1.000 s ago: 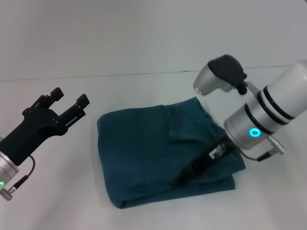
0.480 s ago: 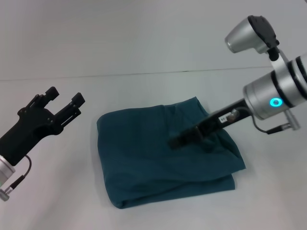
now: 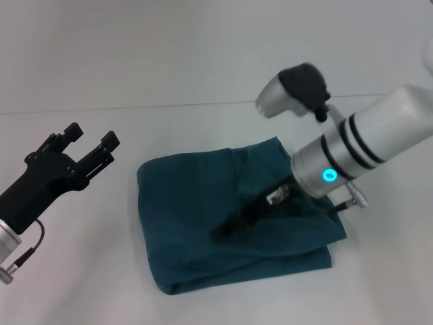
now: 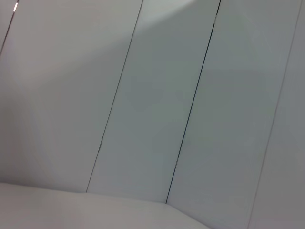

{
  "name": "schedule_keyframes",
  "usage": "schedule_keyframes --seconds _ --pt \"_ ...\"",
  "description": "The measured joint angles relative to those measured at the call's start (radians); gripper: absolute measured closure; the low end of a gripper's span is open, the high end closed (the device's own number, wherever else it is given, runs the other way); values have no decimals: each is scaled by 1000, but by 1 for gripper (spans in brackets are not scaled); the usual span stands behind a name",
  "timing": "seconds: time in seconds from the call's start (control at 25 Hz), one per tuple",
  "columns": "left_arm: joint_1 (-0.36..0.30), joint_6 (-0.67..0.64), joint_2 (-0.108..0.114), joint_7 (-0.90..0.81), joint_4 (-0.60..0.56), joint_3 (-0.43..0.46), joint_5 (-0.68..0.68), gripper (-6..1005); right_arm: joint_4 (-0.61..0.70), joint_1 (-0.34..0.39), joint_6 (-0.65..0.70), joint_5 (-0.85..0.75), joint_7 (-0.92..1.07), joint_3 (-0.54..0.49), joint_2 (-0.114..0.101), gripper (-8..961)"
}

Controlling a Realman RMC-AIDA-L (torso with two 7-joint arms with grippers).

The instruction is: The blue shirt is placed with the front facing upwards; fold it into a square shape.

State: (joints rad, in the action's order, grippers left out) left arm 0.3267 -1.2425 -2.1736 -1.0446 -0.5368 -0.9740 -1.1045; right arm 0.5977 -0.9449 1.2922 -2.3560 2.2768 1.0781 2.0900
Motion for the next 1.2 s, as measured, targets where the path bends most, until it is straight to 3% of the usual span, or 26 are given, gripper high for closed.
schedule_keyframes --seconds 0.12,0.4,0.68,0.92,1.04,1.2 --pt "0 4 0 0 0 0 0 140 -34 -11 23 -6 35 60 -2 325" --pt "0 9 0 0 0 2 0 139 -29 1 147 -28 71 81 -8 325" --pt "0 6 0 0 0 3 0 139 181 100 228 11 55 -48 -15 326" --pt "-1 2 0 0 0 3 0 139 306 173 56 18 -46 -92 -5 325" --pt "-3 2 0 0 0 3 0 139 301 191 -58 20 -106 -19 7 325" --pt "-6 2 0 0 0 3 0 140 287 206 -206 20 -86 146 7 316"
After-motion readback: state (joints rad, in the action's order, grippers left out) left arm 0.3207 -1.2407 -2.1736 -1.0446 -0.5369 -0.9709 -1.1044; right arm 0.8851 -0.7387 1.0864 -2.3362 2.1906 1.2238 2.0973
